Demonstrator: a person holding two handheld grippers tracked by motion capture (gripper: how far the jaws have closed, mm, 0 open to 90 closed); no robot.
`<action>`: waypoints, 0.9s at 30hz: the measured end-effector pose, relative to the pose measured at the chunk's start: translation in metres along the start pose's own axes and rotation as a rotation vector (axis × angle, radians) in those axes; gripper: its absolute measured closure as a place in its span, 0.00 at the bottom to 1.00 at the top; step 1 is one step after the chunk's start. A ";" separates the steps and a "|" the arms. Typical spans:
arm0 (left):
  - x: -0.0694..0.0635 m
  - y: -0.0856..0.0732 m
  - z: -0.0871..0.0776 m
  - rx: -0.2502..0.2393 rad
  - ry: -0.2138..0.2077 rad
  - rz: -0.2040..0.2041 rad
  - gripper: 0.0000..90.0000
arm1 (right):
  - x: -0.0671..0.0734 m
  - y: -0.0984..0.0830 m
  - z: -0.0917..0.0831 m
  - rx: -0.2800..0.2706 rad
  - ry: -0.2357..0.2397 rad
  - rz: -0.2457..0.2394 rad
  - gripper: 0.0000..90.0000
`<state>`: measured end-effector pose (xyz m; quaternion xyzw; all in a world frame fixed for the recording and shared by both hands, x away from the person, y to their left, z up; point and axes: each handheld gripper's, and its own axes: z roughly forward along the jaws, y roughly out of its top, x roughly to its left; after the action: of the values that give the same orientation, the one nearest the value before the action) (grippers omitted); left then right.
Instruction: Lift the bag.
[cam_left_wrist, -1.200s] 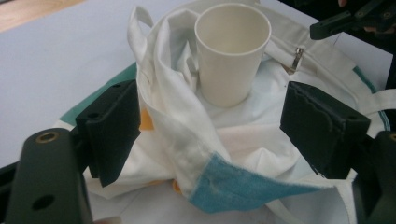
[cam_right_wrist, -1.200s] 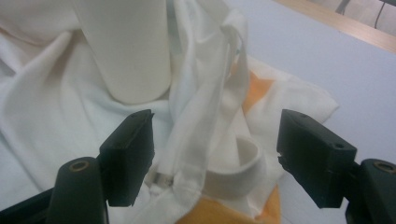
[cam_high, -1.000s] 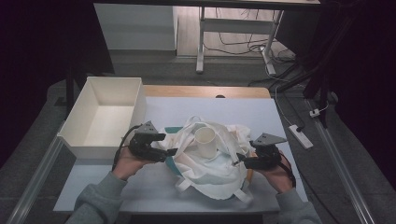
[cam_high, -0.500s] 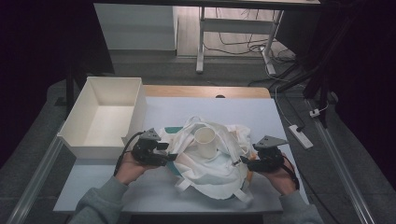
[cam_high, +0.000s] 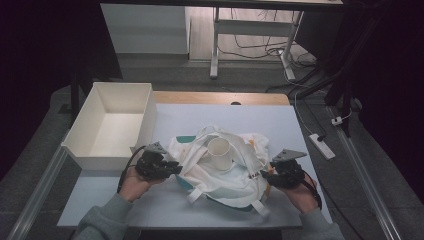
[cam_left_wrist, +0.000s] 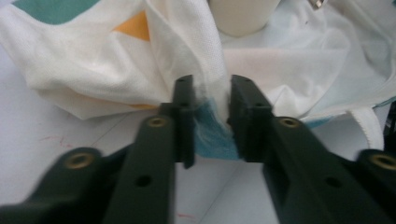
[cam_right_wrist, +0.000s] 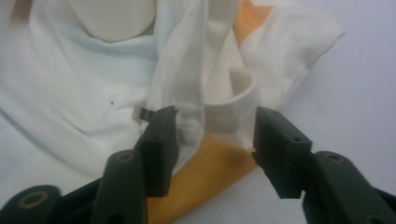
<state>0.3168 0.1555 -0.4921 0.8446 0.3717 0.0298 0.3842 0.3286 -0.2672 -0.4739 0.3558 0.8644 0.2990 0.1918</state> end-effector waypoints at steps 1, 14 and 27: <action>0.000 0.000 0.001 0.006 0.004 0.006 0.88 | 0.001 0.000 0.001 0.009 0.003 0.000 0.61; -0.001 0.001 -0.010 -0.046 -0.008 0.039 0.92 | 0.012 0.010 -0.010 0.027 0.027 -0.099 0.93; 0.004 0.006 -0.044 -0.215 0.017 0.017 0.93 | -0.009 0.012 -0.048 -0.169 -0.137 -0.063 0.94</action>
<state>0.3086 0.1828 -0.4578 0.8013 0.3627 0.0799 0.4691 0.3147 -0.2850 -0.4288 0.3306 0.8318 0.3397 0.2889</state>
